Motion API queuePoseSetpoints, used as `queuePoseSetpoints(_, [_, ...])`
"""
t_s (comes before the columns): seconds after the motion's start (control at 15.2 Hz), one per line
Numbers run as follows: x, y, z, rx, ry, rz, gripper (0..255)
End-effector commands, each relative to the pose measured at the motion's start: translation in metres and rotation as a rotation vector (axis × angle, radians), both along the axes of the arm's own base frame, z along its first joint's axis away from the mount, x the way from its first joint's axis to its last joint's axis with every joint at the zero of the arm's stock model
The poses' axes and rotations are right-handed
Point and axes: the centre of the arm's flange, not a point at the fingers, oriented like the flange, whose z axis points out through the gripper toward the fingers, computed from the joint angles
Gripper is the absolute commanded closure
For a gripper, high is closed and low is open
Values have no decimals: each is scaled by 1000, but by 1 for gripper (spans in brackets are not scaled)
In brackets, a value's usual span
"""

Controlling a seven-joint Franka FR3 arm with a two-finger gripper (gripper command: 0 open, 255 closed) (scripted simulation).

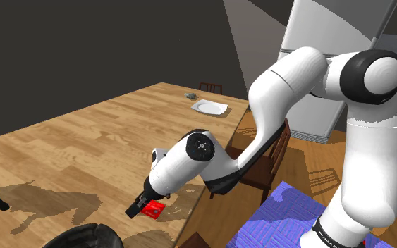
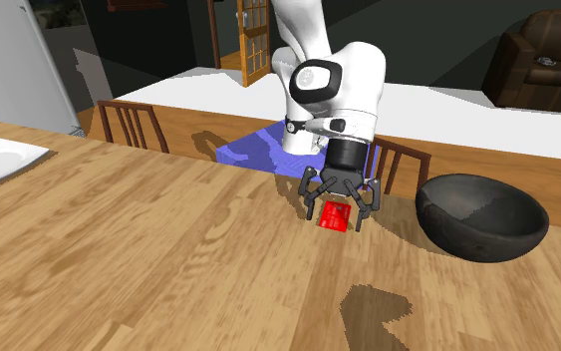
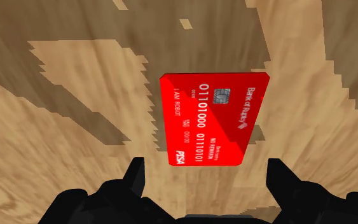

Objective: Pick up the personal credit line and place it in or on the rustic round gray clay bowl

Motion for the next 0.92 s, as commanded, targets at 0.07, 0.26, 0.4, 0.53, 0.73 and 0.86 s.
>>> queuePoseSetpoints(0.07, [0,0,0,0,0,0,255])
queuePoseSetpoints(0.26, [0,1,0,0,0,0,255])
queuePoseSetpoints(0.4, [-1,0,-1,0,0,0,255])
queuePoseSetpoints(0.53, [0,-1,-2,0,0,0,255])
queuePoseSetpoints(0.73, [0,0,5,0,0,0,255])
queuePoseSetpoints(0.86, [0,0,16,0,0,0,255])
